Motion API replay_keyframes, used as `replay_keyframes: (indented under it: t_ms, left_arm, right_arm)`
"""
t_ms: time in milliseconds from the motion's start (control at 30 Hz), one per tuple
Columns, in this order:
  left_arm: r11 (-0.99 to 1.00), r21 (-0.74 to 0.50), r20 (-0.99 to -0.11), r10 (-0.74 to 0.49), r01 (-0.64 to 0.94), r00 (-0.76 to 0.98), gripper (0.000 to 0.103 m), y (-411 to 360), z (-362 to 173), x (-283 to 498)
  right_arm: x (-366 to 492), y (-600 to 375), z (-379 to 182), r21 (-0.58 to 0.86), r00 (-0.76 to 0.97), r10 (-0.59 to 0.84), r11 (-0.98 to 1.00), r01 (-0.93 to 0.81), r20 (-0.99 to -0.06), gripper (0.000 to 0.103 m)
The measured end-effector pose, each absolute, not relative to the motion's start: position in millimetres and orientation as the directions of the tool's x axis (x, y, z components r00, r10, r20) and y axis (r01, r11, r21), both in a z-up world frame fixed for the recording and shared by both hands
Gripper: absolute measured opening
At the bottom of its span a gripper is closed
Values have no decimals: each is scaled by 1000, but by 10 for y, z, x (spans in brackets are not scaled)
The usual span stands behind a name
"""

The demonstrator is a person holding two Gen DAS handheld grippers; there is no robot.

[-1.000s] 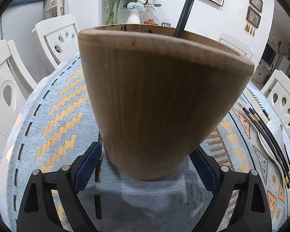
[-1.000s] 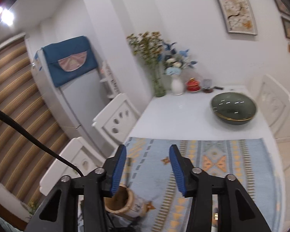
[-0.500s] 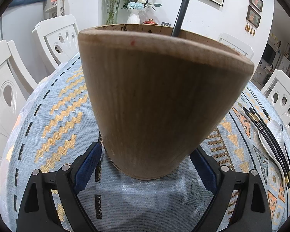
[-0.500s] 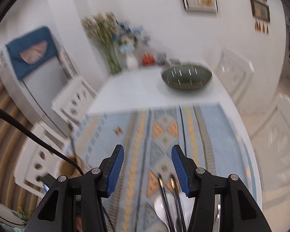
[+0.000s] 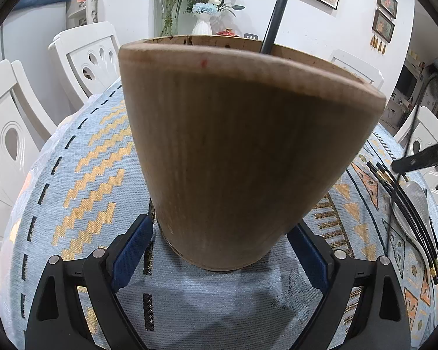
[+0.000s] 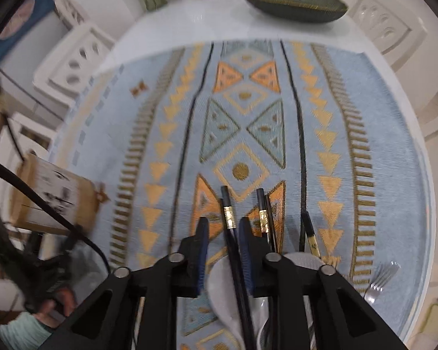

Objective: Organize utensils
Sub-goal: 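Return the right gripper to the chopsticks and grasp another black chopstick, then lift the chopstick, lower it into the wooden cup and open the right gripper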

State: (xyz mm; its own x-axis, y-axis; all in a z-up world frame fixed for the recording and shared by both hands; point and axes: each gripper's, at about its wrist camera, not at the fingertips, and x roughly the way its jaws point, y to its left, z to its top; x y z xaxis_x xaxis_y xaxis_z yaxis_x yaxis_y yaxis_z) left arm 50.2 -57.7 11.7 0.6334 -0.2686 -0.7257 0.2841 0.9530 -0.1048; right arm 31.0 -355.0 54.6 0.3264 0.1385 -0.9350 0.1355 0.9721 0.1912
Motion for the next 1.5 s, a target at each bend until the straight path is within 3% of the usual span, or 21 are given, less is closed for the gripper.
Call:
replay_keyframes:
  t_ms: [200,1000,1200,1500]
  left_arm:
    - [953,-107,-727,-269,283,632,94,-565,108,491]
    - [953,-108,-734,-267,282,624,95,-545,111,489]
    - [953,-108,-742,-266,282,616,95,-532,125,545]
    - [954,-106,-743,-263,280,616,95,-562,138,573]
  right_arm:
    - [402,-3552,364,139,285,102,984,113,-953,13]
    - [728,-3624,149,89,121,78,992,87,-990,12]
    - [852,-3470,106,23,96,15,996,84,-995,13]
    - [752,-3363,234,-6,196,-29,994,113,-980,7]
